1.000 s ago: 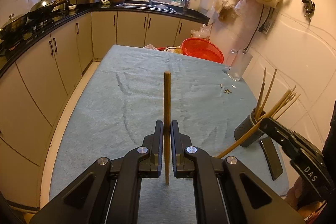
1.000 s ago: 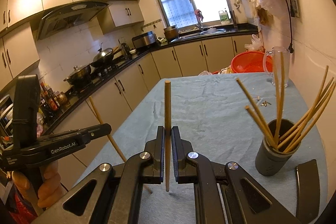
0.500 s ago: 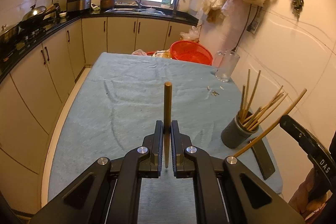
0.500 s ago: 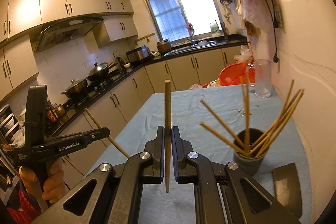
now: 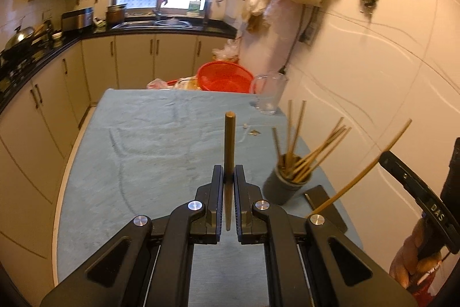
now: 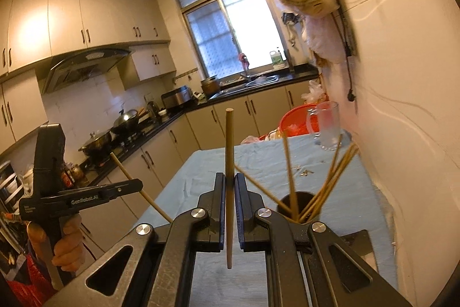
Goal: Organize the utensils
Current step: 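Carry both held chopsticks upright over the gray cup, then lower the left tool's chopstick into the cup while the right tool lowers its chopstick in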
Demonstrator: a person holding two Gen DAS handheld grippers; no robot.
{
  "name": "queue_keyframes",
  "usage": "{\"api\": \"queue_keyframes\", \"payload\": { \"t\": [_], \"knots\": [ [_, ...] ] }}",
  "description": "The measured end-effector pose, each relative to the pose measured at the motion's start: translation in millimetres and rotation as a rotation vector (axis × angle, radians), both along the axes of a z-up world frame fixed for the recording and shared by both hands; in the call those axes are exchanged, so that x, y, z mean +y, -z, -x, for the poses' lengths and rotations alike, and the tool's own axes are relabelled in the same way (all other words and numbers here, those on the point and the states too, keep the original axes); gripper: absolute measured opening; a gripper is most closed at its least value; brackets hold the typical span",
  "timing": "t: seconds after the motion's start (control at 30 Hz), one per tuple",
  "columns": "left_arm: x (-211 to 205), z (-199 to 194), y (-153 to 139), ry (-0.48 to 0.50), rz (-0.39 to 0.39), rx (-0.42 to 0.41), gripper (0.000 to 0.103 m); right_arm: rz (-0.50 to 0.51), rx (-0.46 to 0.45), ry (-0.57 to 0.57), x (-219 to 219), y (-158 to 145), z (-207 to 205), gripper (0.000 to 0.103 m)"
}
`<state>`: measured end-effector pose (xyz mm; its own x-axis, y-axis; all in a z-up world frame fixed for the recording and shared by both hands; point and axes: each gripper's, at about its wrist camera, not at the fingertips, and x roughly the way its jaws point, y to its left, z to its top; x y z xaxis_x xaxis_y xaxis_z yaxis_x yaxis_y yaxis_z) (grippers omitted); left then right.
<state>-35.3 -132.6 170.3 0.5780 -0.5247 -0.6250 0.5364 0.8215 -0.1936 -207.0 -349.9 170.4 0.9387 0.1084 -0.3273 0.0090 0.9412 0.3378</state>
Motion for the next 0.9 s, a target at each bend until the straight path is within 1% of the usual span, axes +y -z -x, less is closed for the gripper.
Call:
{"api": "queue_keyframes", "payload": {
  "t": [0.17, 0.5, 0.7, 0.9],
  "knots": [
    [-20, 11, -12, 0.067, 0.005, 0.007, 0.006, -0.004, -0.015, 0.039, -17, -7, 13, 0.007],
    [-61, 31, -35, 0.168, 0.01, -0.01, 0.006, -0.006, -0.034, 0.095, -43, -15, 24, 0.007],
    [-83, 38, -48, 0.2, 0.018, -0.024, 0.006, -0.016, -0.044, 0.119, -61, -18, 25, 0.007],
    [-109, 31, -59, 0.212, 0.016, -0.037, 0.006, -0.02, -0.04, 0.143, -79, -20, 15, 0.007]
  ]
}}
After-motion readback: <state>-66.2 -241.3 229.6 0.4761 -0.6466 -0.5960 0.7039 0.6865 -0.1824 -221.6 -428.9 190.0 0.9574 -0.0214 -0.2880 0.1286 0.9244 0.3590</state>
